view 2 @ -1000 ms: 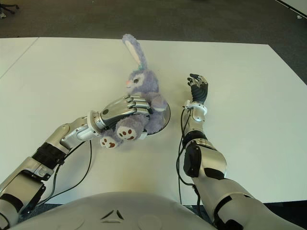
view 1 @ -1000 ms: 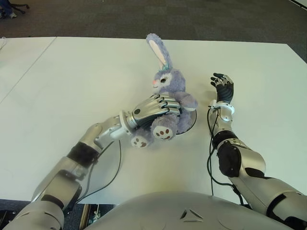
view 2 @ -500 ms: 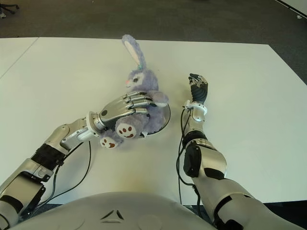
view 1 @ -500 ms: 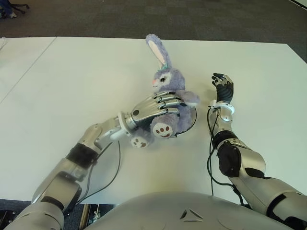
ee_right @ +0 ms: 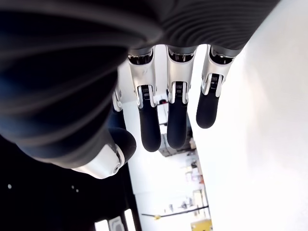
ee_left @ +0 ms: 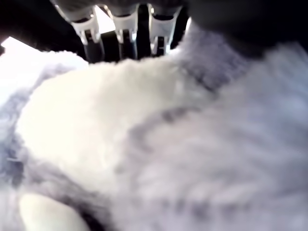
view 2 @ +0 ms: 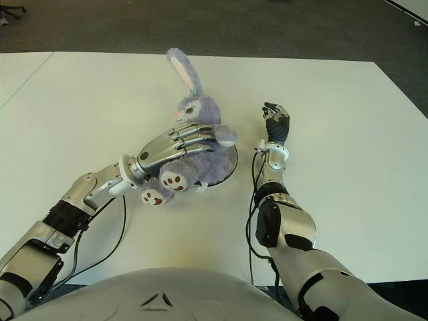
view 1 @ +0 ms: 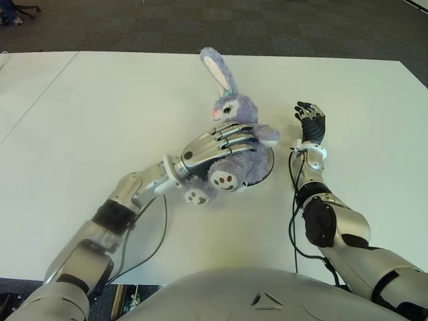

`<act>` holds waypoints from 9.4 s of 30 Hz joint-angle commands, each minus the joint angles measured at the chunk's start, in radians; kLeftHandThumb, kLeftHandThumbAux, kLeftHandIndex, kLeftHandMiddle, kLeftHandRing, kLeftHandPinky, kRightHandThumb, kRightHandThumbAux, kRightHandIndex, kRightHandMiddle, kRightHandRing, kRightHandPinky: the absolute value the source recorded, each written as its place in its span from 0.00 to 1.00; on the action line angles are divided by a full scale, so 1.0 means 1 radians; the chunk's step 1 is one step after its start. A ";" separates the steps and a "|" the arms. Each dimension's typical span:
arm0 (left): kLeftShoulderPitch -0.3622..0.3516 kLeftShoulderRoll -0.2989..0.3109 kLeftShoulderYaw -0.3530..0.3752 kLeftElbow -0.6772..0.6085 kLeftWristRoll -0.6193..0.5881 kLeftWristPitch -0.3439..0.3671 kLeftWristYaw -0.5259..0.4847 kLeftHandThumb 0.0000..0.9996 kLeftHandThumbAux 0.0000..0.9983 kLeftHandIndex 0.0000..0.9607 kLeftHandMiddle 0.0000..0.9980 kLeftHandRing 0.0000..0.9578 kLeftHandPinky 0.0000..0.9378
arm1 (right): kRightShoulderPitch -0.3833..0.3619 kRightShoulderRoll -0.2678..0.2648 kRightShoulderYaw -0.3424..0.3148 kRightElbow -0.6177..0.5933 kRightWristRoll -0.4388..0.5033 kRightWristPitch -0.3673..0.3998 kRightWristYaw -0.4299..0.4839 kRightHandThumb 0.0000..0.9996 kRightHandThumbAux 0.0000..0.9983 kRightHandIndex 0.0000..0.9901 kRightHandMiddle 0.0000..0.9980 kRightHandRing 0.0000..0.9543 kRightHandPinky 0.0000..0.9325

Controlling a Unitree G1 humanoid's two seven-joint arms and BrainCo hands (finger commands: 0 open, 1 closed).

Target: Put the doll into the plate.

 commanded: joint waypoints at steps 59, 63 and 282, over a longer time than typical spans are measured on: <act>0.160 -0.021 0.225 -0.355 -1.139 0.270 -0.564 0.02 0.34 0.00 0.00 0.00 0.00 | 0.220 0.077 -0.012 0.136 0.020 0.132 0.009 0.71 0.74 0.40 0.31 0.30 0.24; 0.157 -0.037 0.236 -0.349 -1.135 0.276 -0.581 0.02 0.34 0.00 0.00 0.00 0.00 | 0.218 0.077 -0.012 0.136 0.020 0.135 0.009 0.71 0.74 0.40 0.31 0.30 0.24; -0.138 -0.505 0.769 1.161 -1.008 0.287 -0.473 0.00 0.54 0.00 0.00 0.00 0.00 | 0.225 0.055 -0.051 0.133 0.032 0.132 0.031 0.71 0.74 0.40 0.31 0.30 0.23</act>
